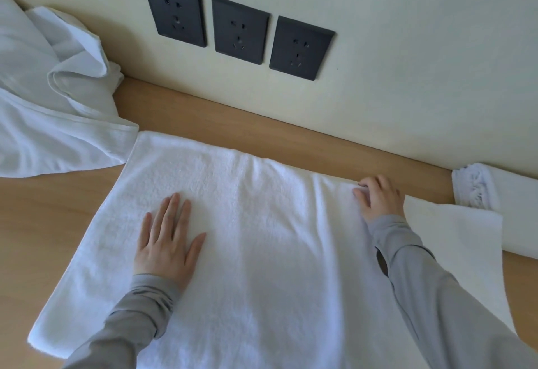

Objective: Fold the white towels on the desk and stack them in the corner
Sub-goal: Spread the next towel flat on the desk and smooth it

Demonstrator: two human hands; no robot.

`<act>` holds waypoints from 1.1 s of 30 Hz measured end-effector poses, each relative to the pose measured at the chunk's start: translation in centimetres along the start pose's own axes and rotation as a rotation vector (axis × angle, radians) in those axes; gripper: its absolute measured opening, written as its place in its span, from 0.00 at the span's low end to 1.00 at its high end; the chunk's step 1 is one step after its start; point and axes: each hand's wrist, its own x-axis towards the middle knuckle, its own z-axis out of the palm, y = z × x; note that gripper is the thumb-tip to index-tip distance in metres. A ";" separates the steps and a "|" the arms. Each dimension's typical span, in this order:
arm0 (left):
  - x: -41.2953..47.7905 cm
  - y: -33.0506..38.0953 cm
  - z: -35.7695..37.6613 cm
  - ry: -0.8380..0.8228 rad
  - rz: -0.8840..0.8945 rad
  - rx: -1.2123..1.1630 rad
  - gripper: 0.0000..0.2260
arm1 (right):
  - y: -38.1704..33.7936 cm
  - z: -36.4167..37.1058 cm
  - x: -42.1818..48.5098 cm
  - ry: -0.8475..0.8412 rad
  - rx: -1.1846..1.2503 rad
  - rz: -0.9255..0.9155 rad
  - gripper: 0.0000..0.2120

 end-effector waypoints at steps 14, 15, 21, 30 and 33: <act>10.9 0.6 2.0 -0.002 0.082 0.148 0.31 | 3.5 -0.4 2.6 -0.107 -0.144 -0.194 0.09; 10.9 0.6 2.1 -0.001 0.080 0.149 0.30 | 3.4 -0.3 2.8 -0.165 -0.149 -0.121 0.10; 10.9 1.1 2.3 0.018 0.058 0.171 0.30 | -3.6 0.1 -0.4 0.199 -0.071 0.085 0.15; 10.9 0.8 2.1 0.027 0.094 0.147 0.30 | -13.7 4.2 -10.2 -0.131 -0.094 -0.470 0.28; 10.8 0.7 2.2 0.025 0.096 0.157 0.30 | -5.4 2.9 -8.2 -0.145 -0.224 -0.194 0.31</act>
